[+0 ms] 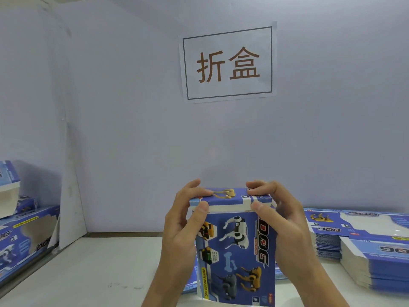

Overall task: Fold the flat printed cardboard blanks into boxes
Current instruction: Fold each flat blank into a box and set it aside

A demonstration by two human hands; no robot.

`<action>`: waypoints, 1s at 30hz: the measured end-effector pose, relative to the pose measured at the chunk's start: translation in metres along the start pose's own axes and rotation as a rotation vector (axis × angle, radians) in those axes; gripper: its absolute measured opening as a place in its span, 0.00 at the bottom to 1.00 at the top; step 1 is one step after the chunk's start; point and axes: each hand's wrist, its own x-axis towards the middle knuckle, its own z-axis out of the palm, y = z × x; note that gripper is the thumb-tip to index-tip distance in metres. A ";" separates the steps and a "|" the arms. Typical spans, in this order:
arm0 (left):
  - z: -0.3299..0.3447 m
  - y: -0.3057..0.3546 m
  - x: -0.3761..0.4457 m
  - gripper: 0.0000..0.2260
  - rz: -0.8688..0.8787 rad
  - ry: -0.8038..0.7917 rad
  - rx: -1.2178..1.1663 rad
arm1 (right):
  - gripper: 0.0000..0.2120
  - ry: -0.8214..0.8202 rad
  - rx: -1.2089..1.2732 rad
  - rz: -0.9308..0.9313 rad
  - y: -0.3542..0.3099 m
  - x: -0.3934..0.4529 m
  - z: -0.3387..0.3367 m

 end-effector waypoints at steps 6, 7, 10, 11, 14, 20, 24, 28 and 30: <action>-0.021 0.006 0.004 0.10 -0.063 -0.179 0.007 | 0.04 -0.011 0.134 0.079 0.005 -0.002 -0.002; -0.023 0.007 0.004 0.10 -0.073 -0.201 0.004 | 0.04 -0.013 0.144 0.090 0.005 -0.003 -0.001; -0.025 0.009 0.002 0.19 -0.089 -0.251 0.032 | 0.05 -0.022 0.123 0.092 0.006 -0.003 0.001; -0.024 0.009 0.002 0.20 -0.094 -0.249 0.045 | 0.06 -0.026 0.121 0.086 0.005 -0.003 0.002; -0.019 0.008 0.003 0.15 -0.045 -0.174 0.090 | 0.11 -0.101 0.150 0.072 0.003 -0.001 0.000; -0.015 0.005 0.004 0.12 -0.010 -0.097 0.096 | 0.12 -0.142 0.007 0.068 0.001 0.001 -0.003; -0.017 0.004 0.004 0.13 -0.013 -0.132 0.120 | 0.09 -0.112 0.062 0.096 0.001 0.000 -0.003; -0.015 0.002 0.003 0.13 -0.020 -0.186 0.031 | 0.12 -0.100 0.100 0.092 0.000 0.001 -0.004; -0.014 0.001 0.003 0.14 -0.025 -0.186 0.005 | 0.06 -0.080 0.111 0.094 0.001 0.001 -0.004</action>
